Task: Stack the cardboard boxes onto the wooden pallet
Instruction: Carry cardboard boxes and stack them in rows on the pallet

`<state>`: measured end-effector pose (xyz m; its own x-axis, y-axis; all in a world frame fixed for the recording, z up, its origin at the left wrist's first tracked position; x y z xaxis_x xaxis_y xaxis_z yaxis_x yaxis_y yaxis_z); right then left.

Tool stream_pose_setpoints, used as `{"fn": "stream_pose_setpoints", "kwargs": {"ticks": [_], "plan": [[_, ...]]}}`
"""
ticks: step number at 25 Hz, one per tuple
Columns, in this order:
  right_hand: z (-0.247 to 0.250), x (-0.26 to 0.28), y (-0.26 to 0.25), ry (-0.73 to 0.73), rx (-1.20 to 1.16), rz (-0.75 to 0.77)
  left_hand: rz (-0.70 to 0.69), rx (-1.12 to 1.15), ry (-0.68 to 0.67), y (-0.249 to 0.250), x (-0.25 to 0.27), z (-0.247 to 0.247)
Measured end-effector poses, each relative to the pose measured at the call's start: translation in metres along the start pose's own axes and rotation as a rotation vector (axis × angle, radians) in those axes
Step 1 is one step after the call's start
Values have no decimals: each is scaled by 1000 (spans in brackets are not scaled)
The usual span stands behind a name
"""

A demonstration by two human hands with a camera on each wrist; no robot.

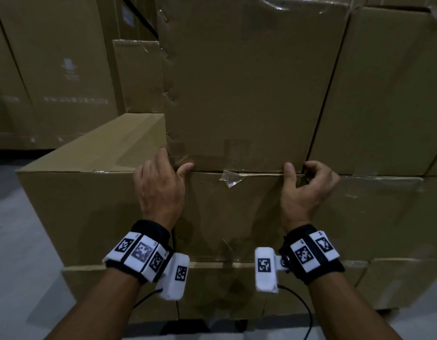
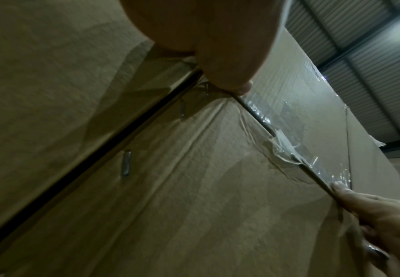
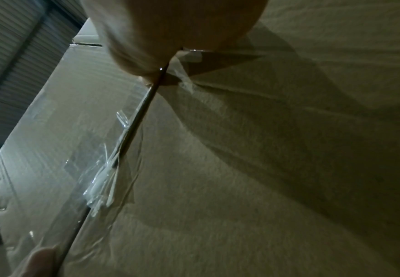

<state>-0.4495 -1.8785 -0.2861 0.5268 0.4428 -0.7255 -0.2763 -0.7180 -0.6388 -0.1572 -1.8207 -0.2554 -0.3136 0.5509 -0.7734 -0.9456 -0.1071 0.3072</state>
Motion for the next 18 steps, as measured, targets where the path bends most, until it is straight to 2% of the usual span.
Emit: {"fn": "stream_pose_setpoints", "kwargs": {"ticks": [10, 18], "plan": [[3, 1, -2, -41, -19, 23, -39, -91, -4, -1, 7, -7], [2, 1, -4, -35, 0, -2, 3, -44, -56, -4, 4, -4]]}}
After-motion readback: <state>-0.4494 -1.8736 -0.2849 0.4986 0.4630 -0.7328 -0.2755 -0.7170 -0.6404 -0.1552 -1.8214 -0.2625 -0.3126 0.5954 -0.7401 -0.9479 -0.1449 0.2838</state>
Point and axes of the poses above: each hand's wrist, its own x-axis away from the middle knuckle, its own z-axis out of the back of the hand, y = z × x, the point moved 6 cm from there along -x, towards the middle knuckle, and after that the axes turned 12 degrees about -x, right-handed, at the moved point
